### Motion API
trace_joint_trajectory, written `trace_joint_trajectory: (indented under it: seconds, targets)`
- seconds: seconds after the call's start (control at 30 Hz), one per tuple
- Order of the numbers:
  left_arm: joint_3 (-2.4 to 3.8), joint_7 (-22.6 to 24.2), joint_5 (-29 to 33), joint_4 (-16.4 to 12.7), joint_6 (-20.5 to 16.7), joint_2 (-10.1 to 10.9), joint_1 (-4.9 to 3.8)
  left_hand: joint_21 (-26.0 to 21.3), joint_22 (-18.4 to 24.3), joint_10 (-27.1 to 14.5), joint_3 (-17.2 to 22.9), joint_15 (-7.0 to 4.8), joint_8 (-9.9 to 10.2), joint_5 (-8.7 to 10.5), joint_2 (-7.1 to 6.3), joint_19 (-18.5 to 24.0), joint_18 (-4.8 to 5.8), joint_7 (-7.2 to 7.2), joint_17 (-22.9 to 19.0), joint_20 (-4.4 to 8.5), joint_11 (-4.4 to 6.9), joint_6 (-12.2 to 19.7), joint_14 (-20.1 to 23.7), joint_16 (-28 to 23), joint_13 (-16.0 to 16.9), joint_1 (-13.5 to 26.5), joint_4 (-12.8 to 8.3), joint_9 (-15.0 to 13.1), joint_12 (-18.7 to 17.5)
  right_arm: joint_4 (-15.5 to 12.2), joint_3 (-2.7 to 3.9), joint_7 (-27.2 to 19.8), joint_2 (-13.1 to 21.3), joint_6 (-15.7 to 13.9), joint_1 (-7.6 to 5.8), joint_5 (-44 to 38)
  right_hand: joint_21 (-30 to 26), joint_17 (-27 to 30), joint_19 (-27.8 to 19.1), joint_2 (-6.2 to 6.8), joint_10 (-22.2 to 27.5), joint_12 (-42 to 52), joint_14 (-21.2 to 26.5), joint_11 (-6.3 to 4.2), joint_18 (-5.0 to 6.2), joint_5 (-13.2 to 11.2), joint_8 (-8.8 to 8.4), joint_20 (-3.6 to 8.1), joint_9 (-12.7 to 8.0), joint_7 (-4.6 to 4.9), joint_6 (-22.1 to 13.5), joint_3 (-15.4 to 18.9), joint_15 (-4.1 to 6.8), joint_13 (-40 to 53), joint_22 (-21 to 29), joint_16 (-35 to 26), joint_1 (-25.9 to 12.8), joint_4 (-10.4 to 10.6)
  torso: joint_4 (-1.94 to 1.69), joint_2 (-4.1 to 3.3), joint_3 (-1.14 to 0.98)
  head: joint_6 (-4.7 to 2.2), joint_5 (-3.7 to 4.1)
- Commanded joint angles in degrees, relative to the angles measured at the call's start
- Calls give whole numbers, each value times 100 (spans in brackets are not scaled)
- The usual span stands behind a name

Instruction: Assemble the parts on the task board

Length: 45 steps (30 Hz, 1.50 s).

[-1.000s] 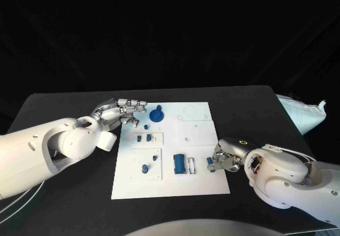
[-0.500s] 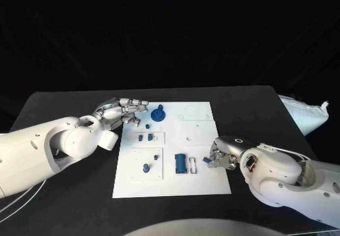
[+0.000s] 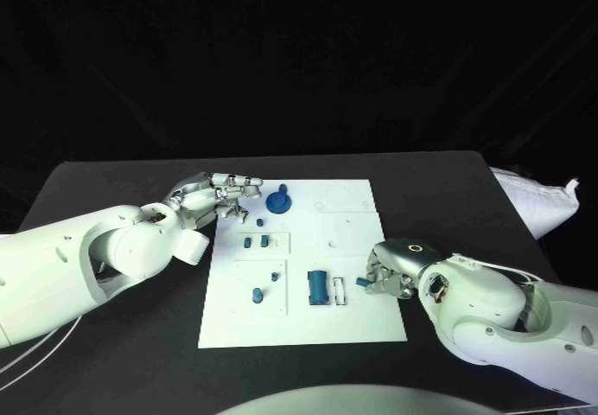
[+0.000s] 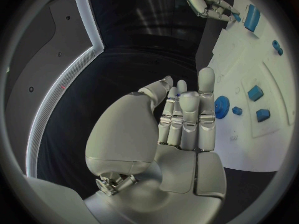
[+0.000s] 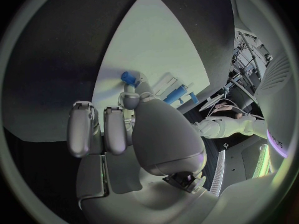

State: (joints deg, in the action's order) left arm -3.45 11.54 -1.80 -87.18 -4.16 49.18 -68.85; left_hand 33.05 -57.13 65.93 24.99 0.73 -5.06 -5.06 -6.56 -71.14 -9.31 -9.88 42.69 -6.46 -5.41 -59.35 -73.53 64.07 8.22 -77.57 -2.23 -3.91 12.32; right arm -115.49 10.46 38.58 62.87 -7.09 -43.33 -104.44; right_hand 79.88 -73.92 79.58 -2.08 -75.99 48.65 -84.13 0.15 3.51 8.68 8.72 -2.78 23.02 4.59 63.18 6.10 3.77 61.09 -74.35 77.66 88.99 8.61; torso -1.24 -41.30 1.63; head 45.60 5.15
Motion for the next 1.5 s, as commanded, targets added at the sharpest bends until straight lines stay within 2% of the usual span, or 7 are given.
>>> trace_joint_trajectory:
  seconds: [0.03, 0.5, 0.63, 0.7, 0.93, 1.3, 1.5]
  targets:
    - [2, 8, -58, -14, 122, -13, 0, -28, 8, -54, -39, -4, -7, -13, 48, 52, -74, 8, -5, 3, 0, 35, 41, -21, 7, -3, 0, 0, 33, 148, -105, 119, -41, 566, 116, -35, -30, 6, -42, 75, 57, -60, -274, -20, 37, 209, -43, 8, -273, 8, 39, -218, 2, -25, 3, -34, -19, -127, -8, 1, 0, 3, 3]
    - [2, 1, -88, -14, 124, -14, 0, -32, 11, -60, -42, -3, -7, -13, 48, 53, -75, 7, -2, 2, -1, 38, 42, -19, 8, -4, 0, 0, 36, 104, -120, 142, -89, 149, 202, -206, 23, -66, 26, 191, -12, -62, -298, -53, 18, 801, -75, 32, -243, -36, 187, -902, 30, -48, -80, 7, -63, -149, -1, 10, 0, 19, 3]
    - [1, 0, -101, -14, 129, -13, 1, -32, 11, -60, -42, -3, -7, -13, 48, 53, -75, 7, -2, 2, -1, 38, 42, -19, 8, -4, 0, 0, 36, 18, -119, 132, -48, -436, 205, 103, 61, -102, 69, 333, -72, 12, -308, -62, 3, 882, -121, 33, -232, -56, 163, -1140, 38, -4, -137, 30, -329, 1, -10, 0, -5, 4, 4]
    - [0, 1, -105, -10, 164, -15, 2, -32, 11, -60, -42, -3, -7, -13, 48, 53, -75, 7, -2, 2, -1, 38, 42, -19, 8, -4, 0, 0, 36, -54, -116, 120, -13, -799, 204, 355, 117, -145, 126, 402, -109, 68, -318, -59, -15, 703, -150, 35, -234, -50, 156, -1212, 32, 35, -219, 64, -538, 145, -10, 1, -9, 3, 4]
    - [-1, 1, -109, -24, 230, -22, 4, -47, 19, -71, -36, -4, -9, -17, 55, 58, -78, 10, -17, 3, 1, 41, 50, -25, 10, -28, -14, 1, 42, -213, -98, 119, 71, -1286, 186, 823, 141, -156, 150, 522, -116, 57, -319, -73, -21, 719, -173, 44, -221, -56, 194, -1434, 40, 32, -256, 68, -677, 261, -7, -4, -1, -9, 0]
    - [-2, 4, -110, -37, 233, -16, 6, -49, 19, -80, -32, -5, -11, -19, 62, 58, -78, 11, -18, 3, 1, 43, 53, -25, 11, -44, -24, 1, 46, -334, -72, 141, 129, -1613, 146, 1778, 163, -194, 169, 747, -170, 148, -328, -66, -28, 1059, -213, 45, -194, -55, 223, -1715, 41, 104, -290, 94, -938, 454, -21, -7, 5, 4, 12]
    - [-2, 2, -110, -41, 231, -8, 6, -49, 19, -80, -32, -5, -11, -19, 62, 58, -78, 11, -18, 3, 1, 43, 53, -25, 11, -44, -24, 1, 46, -330, -70, 159, 116, -1654, 136, 2065, 168, -220, 174, 816, -204, 183, -334, -68, -29, 1456, -220, 45, -162, -62, 253, -1768, 41, 132, -299, 112, -1158, 598, -20, -3, 6, 24, 13]
